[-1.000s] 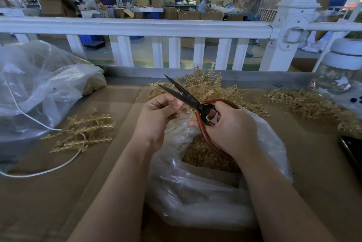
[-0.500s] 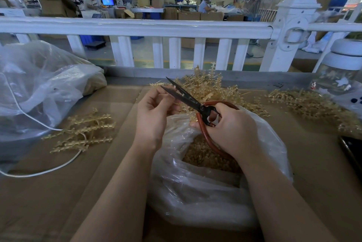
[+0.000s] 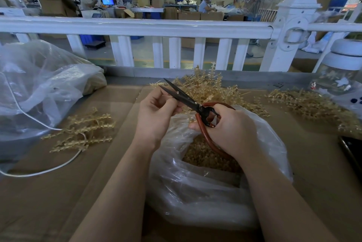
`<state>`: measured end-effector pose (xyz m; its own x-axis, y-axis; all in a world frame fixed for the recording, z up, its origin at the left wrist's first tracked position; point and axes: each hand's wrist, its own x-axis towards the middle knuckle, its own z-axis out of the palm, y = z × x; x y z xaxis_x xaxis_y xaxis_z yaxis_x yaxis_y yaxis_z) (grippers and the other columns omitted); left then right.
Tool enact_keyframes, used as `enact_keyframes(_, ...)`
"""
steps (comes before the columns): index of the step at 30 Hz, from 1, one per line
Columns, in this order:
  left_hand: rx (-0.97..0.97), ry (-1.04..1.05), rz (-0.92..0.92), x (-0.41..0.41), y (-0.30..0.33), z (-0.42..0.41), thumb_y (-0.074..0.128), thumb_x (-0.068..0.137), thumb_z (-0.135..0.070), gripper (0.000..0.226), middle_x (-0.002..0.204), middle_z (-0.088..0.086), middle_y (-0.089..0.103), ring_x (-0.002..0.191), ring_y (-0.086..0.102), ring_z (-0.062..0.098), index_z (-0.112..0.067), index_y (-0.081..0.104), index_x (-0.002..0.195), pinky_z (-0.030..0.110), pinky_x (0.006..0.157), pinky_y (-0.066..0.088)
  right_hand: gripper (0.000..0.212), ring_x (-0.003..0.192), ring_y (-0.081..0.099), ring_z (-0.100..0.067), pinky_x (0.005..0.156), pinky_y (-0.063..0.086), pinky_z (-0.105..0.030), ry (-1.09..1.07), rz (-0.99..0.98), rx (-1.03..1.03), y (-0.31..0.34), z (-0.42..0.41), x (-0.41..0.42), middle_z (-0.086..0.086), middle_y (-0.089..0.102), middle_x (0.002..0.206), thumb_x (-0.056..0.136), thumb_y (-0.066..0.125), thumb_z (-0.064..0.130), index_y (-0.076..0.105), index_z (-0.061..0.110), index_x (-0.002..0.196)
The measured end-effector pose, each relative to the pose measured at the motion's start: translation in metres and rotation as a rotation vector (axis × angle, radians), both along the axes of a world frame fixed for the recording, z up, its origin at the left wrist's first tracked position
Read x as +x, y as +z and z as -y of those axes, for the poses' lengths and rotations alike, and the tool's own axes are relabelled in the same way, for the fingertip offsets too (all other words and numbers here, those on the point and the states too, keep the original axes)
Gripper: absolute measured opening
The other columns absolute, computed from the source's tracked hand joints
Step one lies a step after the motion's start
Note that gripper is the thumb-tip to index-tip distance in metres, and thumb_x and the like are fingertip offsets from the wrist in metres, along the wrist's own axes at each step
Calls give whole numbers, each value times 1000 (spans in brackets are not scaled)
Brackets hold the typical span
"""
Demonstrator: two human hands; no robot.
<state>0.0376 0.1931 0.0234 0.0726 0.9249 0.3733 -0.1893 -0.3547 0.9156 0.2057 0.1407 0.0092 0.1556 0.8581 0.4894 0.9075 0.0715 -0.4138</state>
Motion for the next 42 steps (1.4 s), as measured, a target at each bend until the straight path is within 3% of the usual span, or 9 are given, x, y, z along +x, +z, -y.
enact_keyframes(6,21,1,-21,1,1,0,54,90,8,22,73,2,70,67,62,10,-8,69,89,18,63,50,83,63,48,7,56,35,-9,17,-19,14,-1,0,0,24,61,77,60,35,100,69,33,95)
enact_keyframes(14,34,-18,-16,1,-2,-2,55,93,4,11,78,6,67,70,60,10,10,63,97,18,65,49,77,62,47,11,56,35,-7,30,-39,30,-1,0,-1,24,58,73,63,41,96,70,32,94)
enact_keyframes(19,35,-19,-24,1,-3,-3,55,94,4,13,77,6,66,70,59,11,15,59,98,19,66,48,82,67,55,3,58,40,-10,48,-52,6,-1,-1,-1,21,62,78,62,41,96,71,28,96)
enact_keyframes(25,-32,-25,-6,2,-1,-2,50,96,1,11,73,4,60,67,52,12,3,61,94,23,67,45,76,66,55,5,55,39,-10,44,-60,-49,0,-1,-1,22,62,76,60,43,95,67,31,93)
enact_keyframes(28,-158,-31,126,0,1,-3,43,96,-1,15,72,4,56,68,49,16,-6,57,93,28,68,43,61,63,56,5,52,37,-10,48,-41,-9,-1,1,-1,25,58,70,67,51,90,63,33,84)
enact_keyframes(30,-282,-49,272,-5,3,-5,40,92,-3,17,70,4,54,69,49,20,-7,54,84,32,72,43,64,62,57,4,51,40,-12,54,-93,52,-2,2,-1,22,60,68,67,50,90,63,29,81)
enact_keyframes(33,-442,-141,565,-13,4,-8,38,94,-7,25,64,-1,51,55,48,14,-14,52,75,30,69,48,73,65,62,-2,56,51,-20,48,-195,125,-2,3,0,15,67,72,67,49,92,69,23,84)
enact_keyframes(37,-532,-192,765,-18,4,-12,35,94,-9,22,69,-2,48,50,48,12,-17,48,77,25,55,46,67,71,62,6,58,43,-8,20,-227,117,-3,1,2,22,66,78,67,51,90,69,30,90)
enact_keyframes(42,-612,-204,925,-21,5,-14,37,93,-8,23,64,-4,51,47,47,9,-17,51,77,23,61,45,61,74,59,10,58,39,-6,1,-231,102,-5,-1,5,27,64,79,70,57,88,71,34,95)
